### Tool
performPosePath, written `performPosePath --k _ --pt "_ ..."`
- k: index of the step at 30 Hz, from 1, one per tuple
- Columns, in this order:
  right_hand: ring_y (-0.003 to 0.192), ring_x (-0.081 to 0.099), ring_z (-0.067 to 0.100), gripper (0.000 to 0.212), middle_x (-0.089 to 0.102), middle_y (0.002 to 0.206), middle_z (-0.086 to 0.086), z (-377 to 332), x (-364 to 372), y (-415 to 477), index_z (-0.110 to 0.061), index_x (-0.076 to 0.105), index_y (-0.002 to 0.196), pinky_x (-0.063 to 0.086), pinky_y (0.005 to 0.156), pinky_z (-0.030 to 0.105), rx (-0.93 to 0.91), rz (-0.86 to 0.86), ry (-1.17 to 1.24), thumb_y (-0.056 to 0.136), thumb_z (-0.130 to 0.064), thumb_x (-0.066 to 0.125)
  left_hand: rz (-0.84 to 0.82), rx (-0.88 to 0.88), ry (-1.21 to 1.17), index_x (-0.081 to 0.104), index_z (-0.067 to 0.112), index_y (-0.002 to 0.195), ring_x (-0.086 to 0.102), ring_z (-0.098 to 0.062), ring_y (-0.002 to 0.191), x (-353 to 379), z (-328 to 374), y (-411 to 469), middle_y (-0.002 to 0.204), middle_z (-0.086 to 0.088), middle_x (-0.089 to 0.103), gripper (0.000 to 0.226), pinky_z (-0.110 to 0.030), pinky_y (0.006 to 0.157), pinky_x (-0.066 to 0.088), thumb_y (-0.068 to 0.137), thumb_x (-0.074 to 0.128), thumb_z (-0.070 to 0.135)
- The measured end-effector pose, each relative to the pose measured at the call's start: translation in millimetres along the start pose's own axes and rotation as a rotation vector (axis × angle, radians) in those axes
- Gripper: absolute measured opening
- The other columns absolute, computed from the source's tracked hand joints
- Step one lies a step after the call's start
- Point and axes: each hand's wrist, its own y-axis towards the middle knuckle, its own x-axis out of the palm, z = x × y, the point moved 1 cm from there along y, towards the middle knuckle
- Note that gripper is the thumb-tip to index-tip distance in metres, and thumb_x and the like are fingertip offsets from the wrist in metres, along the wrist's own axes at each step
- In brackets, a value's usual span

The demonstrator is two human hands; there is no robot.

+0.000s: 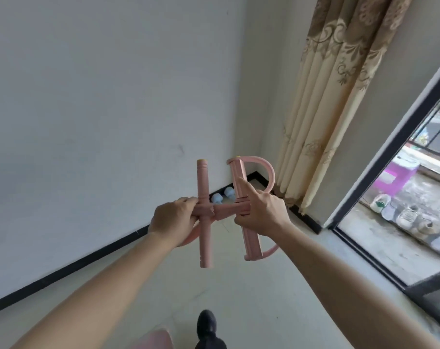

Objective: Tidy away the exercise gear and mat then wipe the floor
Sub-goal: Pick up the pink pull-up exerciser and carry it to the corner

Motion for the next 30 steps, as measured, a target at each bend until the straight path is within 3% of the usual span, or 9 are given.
performPosePath --k 9,16,24,30 --pt "0.07 0.06 0.023 0.092 0.064 0.089 -0.008 28.2 47.2 246.1 -0.048 0.017 0.147 0.054 0.064 0.033 -0.046 -0.141 -0.041 0.065 -0.044 0.059 -0.069 -0.091 -0.056 0.059 0.027 0.114 0.066 -0.025 0.081 69.8 -85.5 211.4 0.1 0.008 0.068 0.025 -0.032 0.061 0.041 0.091 0.052 0.035" --pt "0.07 0.06 0.023 0.088 0.062 0.086 -0.008 74.6 90.7 388.8 -0.049 0.021 0.143 0.055 0.066 0.035 -0.041 -0.243 0.009 0.065 -0.039 0.06 -0.163 -0.142 -0.028 0.06 0.026 0.111 0.066 -0.028 0.077 120.2 -120.8 345.3 0.096 0.005 0.068 0.025 -0.035 0.064 0.051 0.088 0.053 0.033" --pt "0.071 0.06 0.022 0.086 0.059 0.083 -0.006 124.3 207.7 526.2 -0.047 0.02 0.145 0.057 0.069 0.037 -0.169 -0.561 0.042 0.071 -0.036 0.063 -0.346 -0.429 0.002 0.056 0.031 0.122 0.066 -0.028 0.086 237.1 -155.1 428.8 0.106 0.006 0.066 0.033 -0.037 0.072 0.052 0.09 0.051 0.027" --pt "0.073 0.061 0.024 0.093 0.062 0.089 0.0 163.2 319.3 572.3 -0.051 0.012 0.148 0.055 0.071 0.035 -0.147 -0.759 0.039 0.074 -0.035 0.067 -0.488 -0.489 -0.033 0.056 0.029 0.121 0.065 -0.026 0.085 341.0 -173.5 457.7 0.105 0.004 0.066 0.03 -0.034 0.066 0.049 0.092 0.054 0.027"
